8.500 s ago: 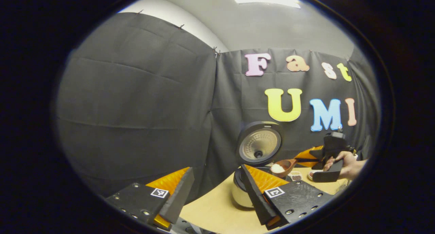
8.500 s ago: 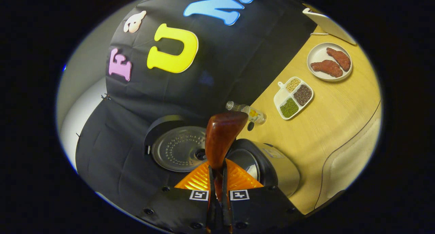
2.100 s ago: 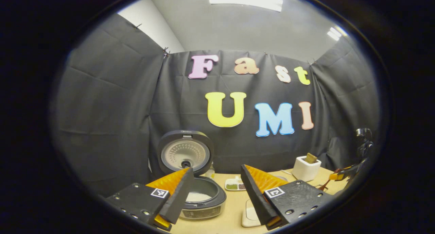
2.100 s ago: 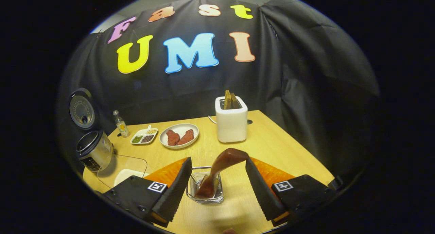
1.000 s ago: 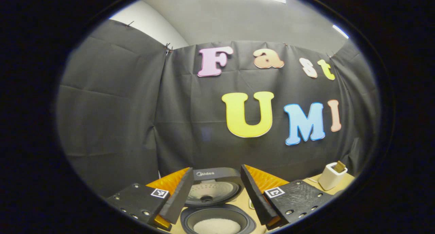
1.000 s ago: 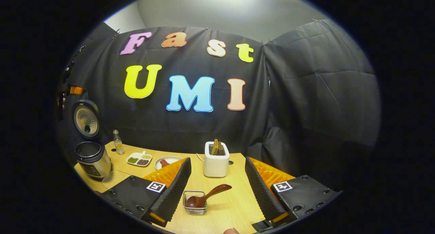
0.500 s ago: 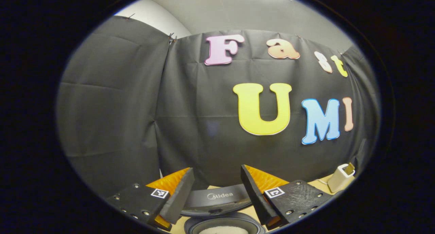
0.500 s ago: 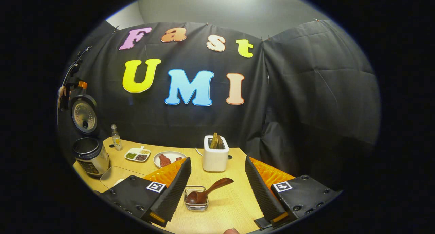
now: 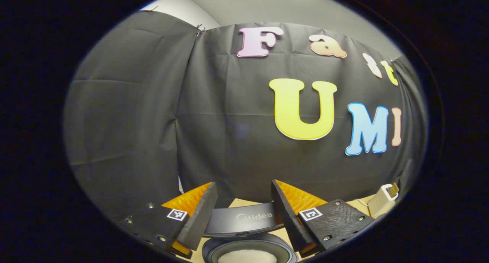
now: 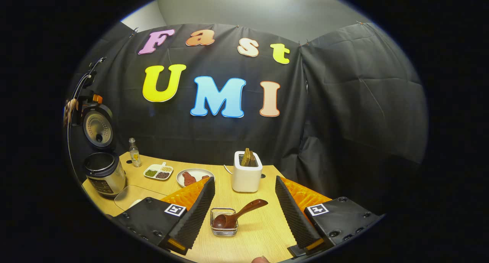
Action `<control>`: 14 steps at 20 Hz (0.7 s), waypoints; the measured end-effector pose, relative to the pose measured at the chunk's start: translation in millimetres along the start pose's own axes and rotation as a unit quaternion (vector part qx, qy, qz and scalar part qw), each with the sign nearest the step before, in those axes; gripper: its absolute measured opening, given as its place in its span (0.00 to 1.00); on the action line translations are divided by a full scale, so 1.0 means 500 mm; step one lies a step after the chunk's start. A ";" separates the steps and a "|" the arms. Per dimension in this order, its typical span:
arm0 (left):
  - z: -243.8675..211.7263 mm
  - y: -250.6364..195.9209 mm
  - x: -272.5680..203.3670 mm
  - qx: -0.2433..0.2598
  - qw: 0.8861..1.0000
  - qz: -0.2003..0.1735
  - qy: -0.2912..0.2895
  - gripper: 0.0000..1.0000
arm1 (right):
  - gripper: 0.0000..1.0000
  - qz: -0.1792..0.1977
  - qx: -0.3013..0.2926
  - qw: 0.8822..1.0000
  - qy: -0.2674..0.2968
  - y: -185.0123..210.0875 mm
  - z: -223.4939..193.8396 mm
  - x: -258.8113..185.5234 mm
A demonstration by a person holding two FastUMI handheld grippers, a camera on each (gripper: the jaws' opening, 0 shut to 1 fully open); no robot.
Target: Close the left gripper, press the button to open the rice cooker; take a wooden spoon from the chopstick holder with the right hand, scoop a spoonful of rice and pour it into the rice cooker, then put the wooden spoon back into the chopstick holder.
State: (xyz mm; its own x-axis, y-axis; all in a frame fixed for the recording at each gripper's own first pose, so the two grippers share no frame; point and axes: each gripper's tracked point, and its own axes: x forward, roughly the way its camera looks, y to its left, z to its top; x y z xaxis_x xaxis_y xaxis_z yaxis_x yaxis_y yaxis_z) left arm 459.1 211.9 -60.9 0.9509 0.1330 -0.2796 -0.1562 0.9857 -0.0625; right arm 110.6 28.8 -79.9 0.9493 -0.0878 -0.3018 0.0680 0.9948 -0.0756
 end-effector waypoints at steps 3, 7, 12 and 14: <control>-0.008 -0.005 -0.025 0.003 1.000 0.002 0.004 0.90 | 0.99 0.013 -0.002 1.000 -0.004 -0.003 0.007 -0.004; -0.032 -0.017 -0.067 0.002 1.000 0.006 0.013 0.91 | 0.99 0.032 0.001 0.999 -0.008 -0.005 0.011 -0.010; -0.073 -0.032 -0.125 0.003 1.000 0.012 0.019 0.91 | 0.99 0.052 -0.001 0.999 -0.009 -0.009 0.009 -0.021; -0.091 -0.037 -0.146 0.002 1.000 0.013 0.024 0.91 | 0.99 0.059 -0.001 0.998 -0.010 -0.012 0.008 -0.031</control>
State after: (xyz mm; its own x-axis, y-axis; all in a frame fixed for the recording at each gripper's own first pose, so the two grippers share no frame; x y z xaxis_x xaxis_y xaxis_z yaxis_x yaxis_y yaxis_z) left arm 380.7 179.1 -82.8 0.9329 0.1530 -0.3261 -0.1790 0.9825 -0.0513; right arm 97.0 24.6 -71.1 0.9565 0.0306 -0.2903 -0.0446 0.9981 -0.0419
